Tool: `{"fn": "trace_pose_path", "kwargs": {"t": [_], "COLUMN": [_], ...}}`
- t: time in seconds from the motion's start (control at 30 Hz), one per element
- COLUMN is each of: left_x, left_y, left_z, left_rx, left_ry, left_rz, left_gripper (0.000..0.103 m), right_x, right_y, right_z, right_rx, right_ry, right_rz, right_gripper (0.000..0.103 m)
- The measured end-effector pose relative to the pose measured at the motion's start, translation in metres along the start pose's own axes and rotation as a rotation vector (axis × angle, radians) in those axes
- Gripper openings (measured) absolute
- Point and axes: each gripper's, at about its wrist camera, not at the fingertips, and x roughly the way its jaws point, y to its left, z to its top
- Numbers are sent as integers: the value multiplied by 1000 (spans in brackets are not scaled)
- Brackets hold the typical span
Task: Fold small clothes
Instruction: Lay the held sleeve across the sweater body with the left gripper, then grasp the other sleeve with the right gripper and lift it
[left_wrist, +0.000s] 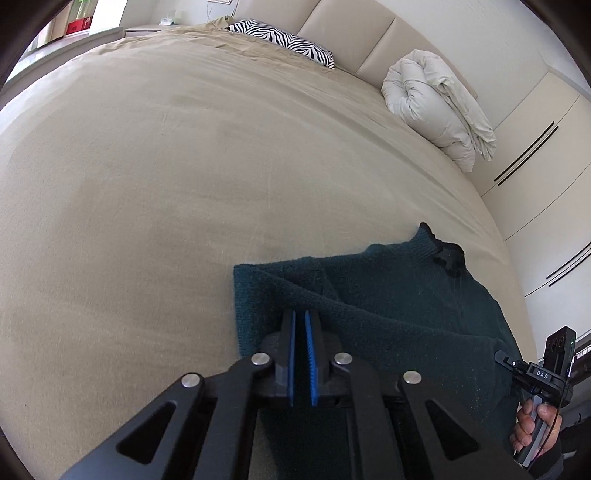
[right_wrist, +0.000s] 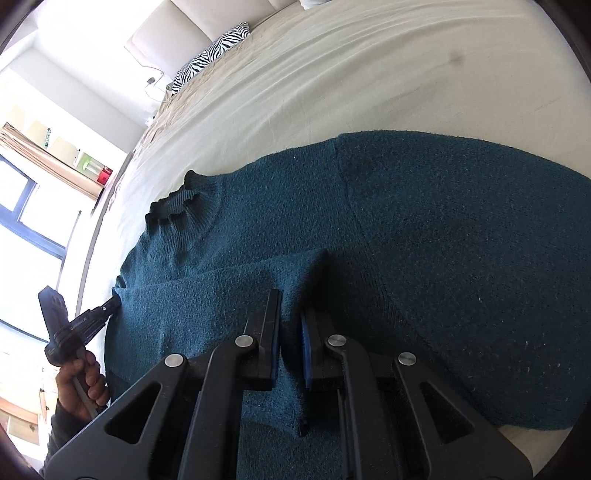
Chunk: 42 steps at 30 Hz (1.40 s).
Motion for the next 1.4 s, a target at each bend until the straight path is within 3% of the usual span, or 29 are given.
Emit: {"fn": "trace_pose_path", "kwargs": {"t": [0.2,0.33,0.43,0.53,0.6,0.7,0.8,0.87,0.93,0.97,1.03,1.1,1.27,1.4], "left_x": [2,-4,-18,-29,-34,-42,-43,-48,-55,-60,-73,-85,-104,-107], "left_y": [-3,1,-6,-19,-28,-34,-40,-44,-50,-52,-58,-61,-76,-94], "left_z": [8,0,-15,-36,-48,-64,-78,-90,-102,-107,-118,-128,-154,-168], "left_rx": [52,19,41,109,148,177,201,217,241,249,258,244,198,164], "left_ry": [10,0,-16,-17,-15,-18,-7,-8,-1,1,4,-3,-7,10], "left_rz": [10,-10,3,30,47,44,49,52,54,55,43,17,-72,-138], "left_gripper": [9,9,15,21,21,21,21,21,23,25,37,57,62,62], "right_x": [-27,-51,-58,-63,-68,-69,-60,-44,-25,-26,-41,-70,-154,-202], "right_y": [9,28,40,35,22,19,41,42,27,21,13,1,-83,-176], "right_z": [-3,-16,-24,-27,-29,-36,-45,-47,-49,-52,-59,-70,-106,-146], "right_rx": [25,3,-36,-3,75,118,11,5,71,101,156,192,392,676], "right_ry": [-34,-103,-136,-193,-218,-217,-189,-131,-64,-76,-110,-188,-372,-459], "right_rz": [-43,32,-24,-129,-172,-63,14,61,40,72,117,150,138,75], "right_gripper": [11,14,30,67,67,67,67,67,63,62,64,64,64,65]}}
